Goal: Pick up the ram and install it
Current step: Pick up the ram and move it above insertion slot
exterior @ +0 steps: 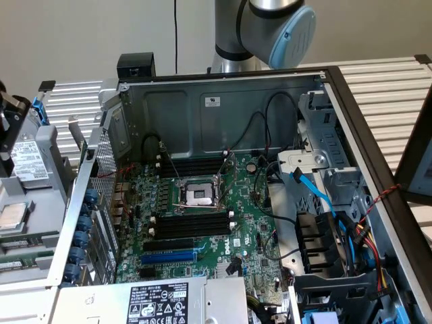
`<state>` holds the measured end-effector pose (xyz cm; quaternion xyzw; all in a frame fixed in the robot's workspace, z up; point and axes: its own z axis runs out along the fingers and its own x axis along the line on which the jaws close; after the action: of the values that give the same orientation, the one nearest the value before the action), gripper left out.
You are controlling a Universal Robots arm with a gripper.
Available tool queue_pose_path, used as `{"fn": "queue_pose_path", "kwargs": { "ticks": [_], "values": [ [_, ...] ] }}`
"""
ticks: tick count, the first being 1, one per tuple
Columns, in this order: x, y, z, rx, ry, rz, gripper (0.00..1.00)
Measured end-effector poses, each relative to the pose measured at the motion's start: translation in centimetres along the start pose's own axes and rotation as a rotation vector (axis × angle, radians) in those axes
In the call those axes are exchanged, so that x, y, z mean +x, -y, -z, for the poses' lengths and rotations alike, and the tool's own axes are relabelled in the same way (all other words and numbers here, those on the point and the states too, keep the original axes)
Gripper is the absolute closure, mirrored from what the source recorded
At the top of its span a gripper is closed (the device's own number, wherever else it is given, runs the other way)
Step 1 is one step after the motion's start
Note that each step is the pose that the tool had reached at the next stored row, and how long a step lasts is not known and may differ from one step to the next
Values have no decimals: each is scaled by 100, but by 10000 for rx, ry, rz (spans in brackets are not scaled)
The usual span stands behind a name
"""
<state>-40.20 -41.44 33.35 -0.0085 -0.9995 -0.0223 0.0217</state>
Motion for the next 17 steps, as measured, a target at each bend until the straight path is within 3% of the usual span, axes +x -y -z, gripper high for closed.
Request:
{"fn": "queue_pose_path", "kwargs": {
  "ticks": [17],
  "values": [
    [-3,2,-54,136,-137,3078,90]
  ]
}}
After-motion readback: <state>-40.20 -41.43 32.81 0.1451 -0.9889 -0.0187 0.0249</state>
